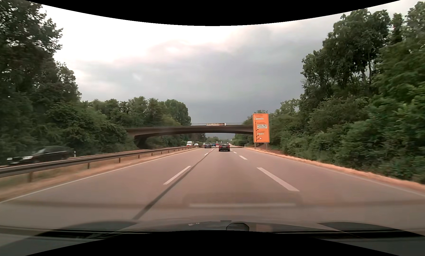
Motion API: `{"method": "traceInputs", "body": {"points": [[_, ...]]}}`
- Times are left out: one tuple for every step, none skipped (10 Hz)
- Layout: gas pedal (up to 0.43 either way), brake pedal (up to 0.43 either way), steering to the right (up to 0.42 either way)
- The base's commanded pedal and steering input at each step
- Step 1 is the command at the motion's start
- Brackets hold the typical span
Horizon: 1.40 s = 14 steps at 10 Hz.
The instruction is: Follow the waypoints while adhering to traffic rules and regulations
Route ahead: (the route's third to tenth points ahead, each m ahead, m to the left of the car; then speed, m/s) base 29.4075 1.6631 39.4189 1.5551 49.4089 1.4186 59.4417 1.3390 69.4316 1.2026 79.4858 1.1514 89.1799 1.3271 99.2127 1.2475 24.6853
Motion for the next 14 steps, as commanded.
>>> {"method": "traceInputs", "body": {"points": [[0.197, 0.000, -0.001], [0.197, 0.000, -0.001], [0.197, 0.000, -0.001], [0.197, 0.000, -0.001], [0.197, 0.000, -0.001], [0.197, 0.000, -0.001], [0.197, 0.000, -0.001], [0.197, 0.000, -0.001], [0.197, 0.000, -0.001], [0.197, 0.000, -0.001], [0.197, 0.000, -0.001], [0.197, 0.000, -0.001], [0.189, 0.000, -0.001], [0.177, 0.000, -0.001]]}}
